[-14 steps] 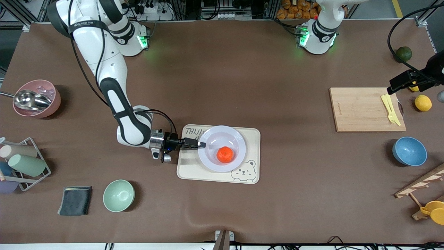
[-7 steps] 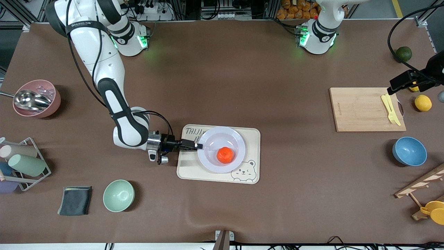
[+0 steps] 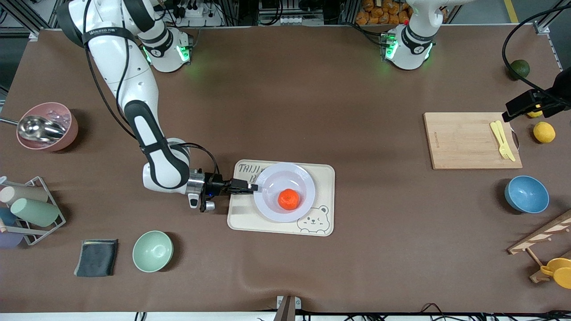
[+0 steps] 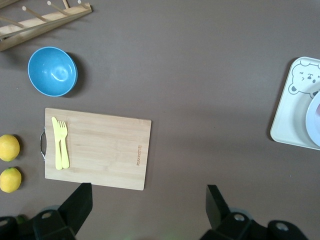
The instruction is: Place orange and plate with both arms
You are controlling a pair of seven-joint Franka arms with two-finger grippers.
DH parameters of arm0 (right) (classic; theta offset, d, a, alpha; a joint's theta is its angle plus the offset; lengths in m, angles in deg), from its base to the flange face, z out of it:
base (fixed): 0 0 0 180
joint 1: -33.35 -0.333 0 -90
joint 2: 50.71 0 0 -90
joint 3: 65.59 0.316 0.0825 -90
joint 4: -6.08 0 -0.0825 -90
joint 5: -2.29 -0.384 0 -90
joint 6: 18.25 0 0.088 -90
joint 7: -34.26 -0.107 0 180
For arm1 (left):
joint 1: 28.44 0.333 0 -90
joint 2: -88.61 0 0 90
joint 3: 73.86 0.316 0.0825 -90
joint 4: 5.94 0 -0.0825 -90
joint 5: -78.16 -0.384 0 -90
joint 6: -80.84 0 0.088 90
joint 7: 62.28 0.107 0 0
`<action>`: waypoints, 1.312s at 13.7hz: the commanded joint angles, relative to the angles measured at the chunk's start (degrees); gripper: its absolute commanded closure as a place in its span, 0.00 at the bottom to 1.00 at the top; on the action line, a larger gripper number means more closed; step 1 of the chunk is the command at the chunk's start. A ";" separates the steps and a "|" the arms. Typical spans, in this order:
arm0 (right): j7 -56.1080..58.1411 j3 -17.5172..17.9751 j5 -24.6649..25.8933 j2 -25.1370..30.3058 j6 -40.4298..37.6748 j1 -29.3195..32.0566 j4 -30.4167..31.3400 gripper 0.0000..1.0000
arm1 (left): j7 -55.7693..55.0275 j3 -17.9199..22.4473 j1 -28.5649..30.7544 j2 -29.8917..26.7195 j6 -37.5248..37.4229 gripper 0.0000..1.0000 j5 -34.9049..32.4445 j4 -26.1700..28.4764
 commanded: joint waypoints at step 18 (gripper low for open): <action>-45.58 -0.57 46.50 11.66 -21.31 14.22 -14.23 0.29 | 0.58 -0.39 0.04 -0.71 -0.55 0.00 -0.07 -1.22</action>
